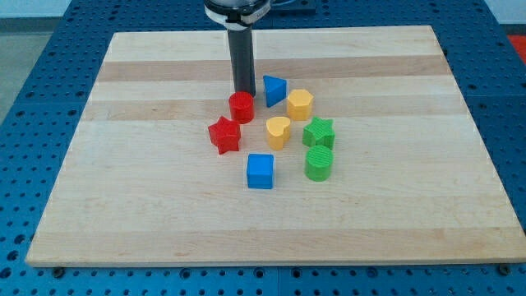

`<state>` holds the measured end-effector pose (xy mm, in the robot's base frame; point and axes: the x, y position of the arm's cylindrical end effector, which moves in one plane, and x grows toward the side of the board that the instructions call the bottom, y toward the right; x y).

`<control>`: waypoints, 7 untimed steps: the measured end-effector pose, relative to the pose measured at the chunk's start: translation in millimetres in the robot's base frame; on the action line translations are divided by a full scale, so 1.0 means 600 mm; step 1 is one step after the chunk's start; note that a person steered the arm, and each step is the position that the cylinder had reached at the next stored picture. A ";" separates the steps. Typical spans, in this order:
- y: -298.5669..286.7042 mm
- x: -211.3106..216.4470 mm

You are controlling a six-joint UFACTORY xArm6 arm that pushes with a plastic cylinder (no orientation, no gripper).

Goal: Push the blue triangle to the top right of the yellow hexagon

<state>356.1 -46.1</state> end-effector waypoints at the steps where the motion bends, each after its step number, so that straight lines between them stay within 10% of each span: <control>1: 0.005 0.000; 7: 0.081 -0.002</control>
<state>355.0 2.6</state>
